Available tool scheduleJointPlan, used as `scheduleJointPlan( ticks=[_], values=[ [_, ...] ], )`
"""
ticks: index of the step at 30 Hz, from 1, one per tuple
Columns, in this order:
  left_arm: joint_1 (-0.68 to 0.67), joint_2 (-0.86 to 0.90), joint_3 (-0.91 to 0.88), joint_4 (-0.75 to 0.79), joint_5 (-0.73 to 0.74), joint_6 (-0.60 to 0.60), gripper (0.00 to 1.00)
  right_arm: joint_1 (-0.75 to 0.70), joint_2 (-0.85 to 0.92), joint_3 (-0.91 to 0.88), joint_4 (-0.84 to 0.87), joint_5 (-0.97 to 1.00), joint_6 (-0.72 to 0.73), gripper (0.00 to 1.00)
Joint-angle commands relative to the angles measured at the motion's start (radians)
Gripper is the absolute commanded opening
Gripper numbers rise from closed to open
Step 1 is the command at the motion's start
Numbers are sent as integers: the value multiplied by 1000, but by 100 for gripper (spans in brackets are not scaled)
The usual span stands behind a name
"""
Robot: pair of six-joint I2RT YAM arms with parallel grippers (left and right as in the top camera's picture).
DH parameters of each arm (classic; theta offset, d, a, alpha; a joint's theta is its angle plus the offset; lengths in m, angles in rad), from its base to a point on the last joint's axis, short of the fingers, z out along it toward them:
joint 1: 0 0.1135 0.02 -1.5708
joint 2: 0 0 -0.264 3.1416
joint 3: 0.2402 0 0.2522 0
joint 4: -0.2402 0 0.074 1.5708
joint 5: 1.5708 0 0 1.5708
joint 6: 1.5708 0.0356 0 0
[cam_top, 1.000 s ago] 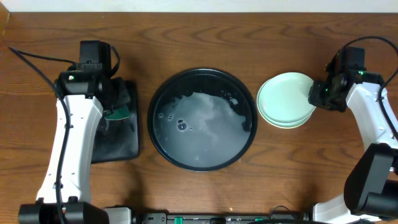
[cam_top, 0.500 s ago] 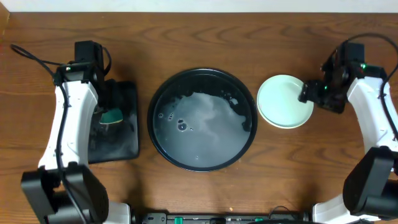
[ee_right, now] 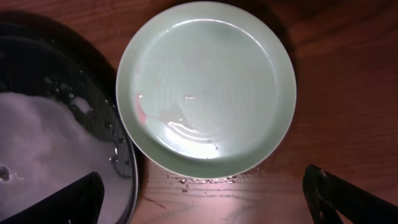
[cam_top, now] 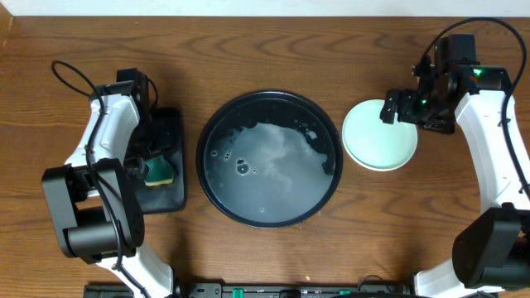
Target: Clean dirty plates on tray and stack at the side
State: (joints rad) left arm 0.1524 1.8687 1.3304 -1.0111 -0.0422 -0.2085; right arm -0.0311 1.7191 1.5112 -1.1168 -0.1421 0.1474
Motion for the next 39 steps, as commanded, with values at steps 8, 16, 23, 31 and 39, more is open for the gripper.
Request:
scheduleJointPlan(
  ticks=[8, 16, 23, 31, 39],
  values=[
    [3, -300, 140, -84, 9, 5, 74, 7, -87, 162, -79, -5, -14, 99],
    [3, -482, 140, -84, 9, 6, 74, 7, -296, 280, -53, -100, -12, 99],
    [3, -496, 140, -84, 9, 6, 74, 6, -463, 280, -54, -125, -6, 99],
    [3, -496, 140, -84, 9, 6, 74, 6, -558, 280, -93, -124, -6, 99],
    [3, -496, 140, -84, 9, 6, 74, 8, -563, 252, -32, -113, -114, 99]
  ],
)
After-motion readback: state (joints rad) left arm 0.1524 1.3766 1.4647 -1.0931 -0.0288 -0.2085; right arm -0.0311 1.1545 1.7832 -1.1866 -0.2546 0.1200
